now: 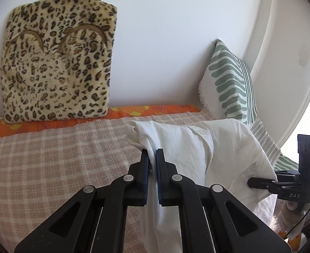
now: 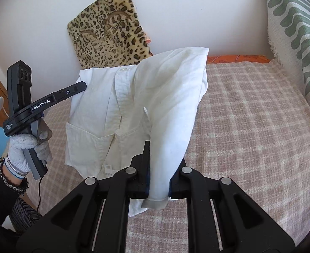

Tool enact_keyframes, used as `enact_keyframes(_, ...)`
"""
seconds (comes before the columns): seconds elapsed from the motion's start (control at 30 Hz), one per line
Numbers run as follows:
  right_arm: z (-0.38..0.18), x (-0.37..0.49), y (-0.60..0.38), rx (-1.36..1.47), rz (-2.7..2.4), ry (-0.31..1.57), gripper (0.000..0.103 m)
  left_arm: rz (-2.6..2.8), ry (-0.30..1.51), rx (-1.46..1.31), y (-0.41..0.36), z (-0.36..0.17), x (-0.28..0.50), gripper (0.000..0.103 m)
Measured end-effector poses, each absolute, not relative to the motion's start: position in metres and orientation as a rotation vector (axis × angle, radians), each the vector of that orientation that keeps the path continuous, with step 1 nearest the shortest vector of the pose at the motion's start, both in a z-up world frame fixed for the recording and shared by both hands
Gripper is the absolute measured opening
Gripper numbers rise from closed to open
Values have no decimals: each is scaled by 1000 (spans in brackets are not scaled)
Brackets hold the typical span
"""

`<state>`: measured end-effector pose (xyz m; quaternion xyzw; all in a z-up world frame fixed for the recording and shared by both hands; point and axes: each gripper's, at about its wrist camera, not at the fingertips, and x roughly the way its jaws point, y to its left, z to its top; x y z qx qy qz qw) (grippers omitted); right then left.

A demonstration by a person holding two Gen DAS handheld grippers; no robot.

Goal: Fold small clothes
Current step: 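Grasp the bundle edge with both tools and lift it, then fold the lifted edge over the bundle and open both tools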

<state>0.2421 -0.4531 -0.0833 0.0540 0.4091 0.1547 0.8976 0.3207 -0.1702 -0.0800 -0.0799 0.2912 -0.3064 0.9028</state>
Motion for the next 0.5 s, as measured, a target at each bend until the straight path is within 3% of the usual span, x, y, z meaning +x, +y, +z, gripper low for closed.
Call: enact_keyframes(0.5,-99,318,-557,81,107,873,12,-703,619,-117,-297,-95,375,4)
